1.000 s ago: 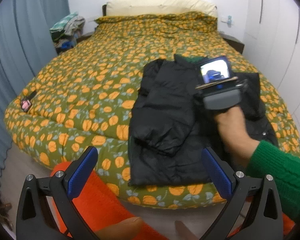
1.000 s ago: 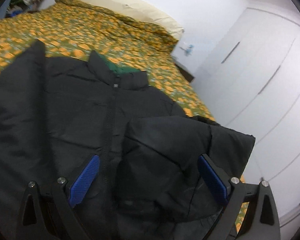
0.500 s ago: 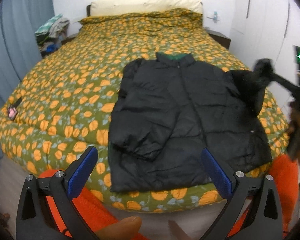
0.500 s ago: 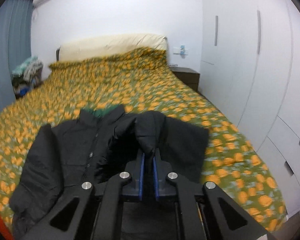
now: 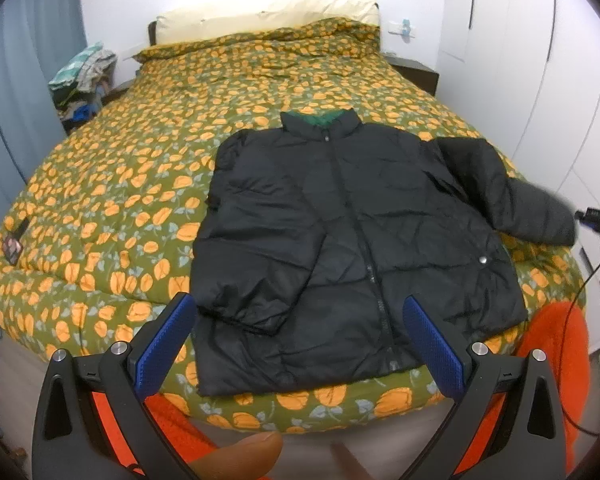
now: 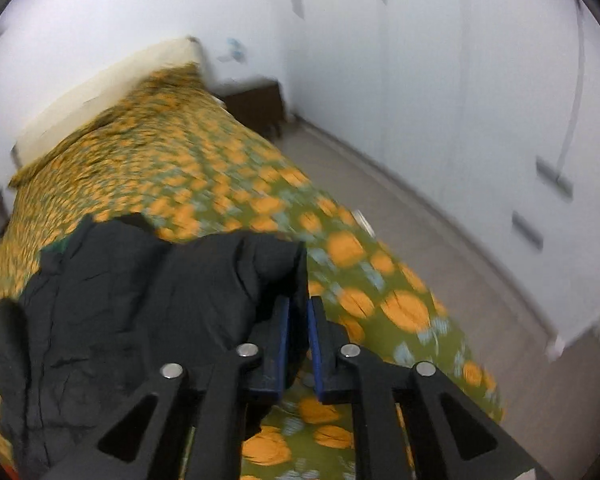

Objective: Fold large clothes
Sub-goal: 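Grasp the folded jacket sleeve with the right tool and pull it outward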

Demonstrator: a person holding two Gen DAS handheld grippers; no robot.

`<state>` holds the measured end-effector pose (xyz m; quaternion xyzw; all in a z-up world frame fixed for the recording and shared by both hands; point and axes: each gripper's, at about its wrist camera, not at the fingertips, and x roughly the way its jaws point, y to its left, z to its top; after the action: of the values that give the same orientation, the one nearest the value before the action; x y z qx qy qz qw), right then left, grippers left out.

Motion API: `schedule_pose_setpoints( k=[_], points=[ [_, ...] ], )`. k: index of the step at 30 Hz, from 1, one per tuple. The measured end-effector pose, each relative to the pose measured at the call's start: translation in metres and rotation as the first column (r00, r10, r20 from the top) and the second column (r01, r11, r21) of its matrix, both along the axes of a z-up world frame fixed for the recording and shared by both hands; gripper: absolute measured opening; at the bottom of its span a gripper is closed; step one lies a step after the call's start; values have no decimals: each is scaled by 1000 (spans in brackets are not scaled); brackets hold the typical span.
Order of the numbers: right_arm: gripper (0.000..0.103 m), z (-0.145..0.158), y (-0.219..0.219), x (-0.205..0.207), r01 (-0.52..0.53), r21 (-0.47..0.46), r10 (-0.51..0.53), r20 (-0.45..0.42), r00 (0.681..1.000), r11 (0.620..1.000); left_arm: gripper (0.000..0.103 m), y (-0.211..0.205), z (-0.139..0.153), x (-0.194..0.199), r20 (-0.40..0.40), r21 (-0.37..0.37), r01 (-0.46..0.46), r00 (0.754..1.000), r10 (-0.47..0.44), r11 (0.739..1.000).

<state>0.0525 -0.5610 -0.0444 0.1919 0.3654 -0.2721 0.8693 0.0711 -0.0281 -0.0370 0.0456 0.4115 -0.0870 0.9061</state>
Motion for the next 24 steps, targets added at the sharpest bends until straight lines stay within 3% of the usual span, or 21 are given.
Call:
schedule_pose_setpoints(
  k=[1,3,7,10,12,17,18,19,20,22,24],
  points=[
    [35,-9,-15,-6,20,60,-20,3,1000,998,103,-1,0,0,0,4,0,1000,0,1000],
    [54,-30,-32,-21,49,177,-55,30,998,983,103,-2,-1,1,-5,8,-2,1000,2,1000],
    [56,-51,-46,-47,77,341,-116,97,988,937,103,-8,-7,6,-26,13,4,1000,-3,1000],
    [56,-73,-40,-44,28,488,-112,143,983,872,103,-14,-9,7,-32,13,22,999,-21,1000],
    [57,-93,-36,-27,5,557,-80,110,991,831,103,-20,-7,6,-30,11,37,999,-36,999],
    [57,-135,-34,21,64,511,-36,-64,997,857,103,-23,-2,4,-19,9,38,999,-38,999],
    [59,-143,-34,29,55,528,-16,-77,997,848,103,-21,-3,4,-19,12,32,999,-32,999],
    [59,-156,-35,37,21,580,31,-79,996,815,103,-19,-4,5,-21,18,23,1000,-23,1000],
    [57,-157,-34,43,2,589,52,-74,996,808,103,-17,-6,6,-26,22,15,1000,-14,1000],
    [22,-145,-32,47,-6,545,56,-75,996,838,103,-13,-8,6,-35,28,3,999,-2,1000],
    [15,-121,-33,44,-18,472,46,-49,998,881,103,-10,-11,7,-39,35,-5,999,7,999]
  ],
)
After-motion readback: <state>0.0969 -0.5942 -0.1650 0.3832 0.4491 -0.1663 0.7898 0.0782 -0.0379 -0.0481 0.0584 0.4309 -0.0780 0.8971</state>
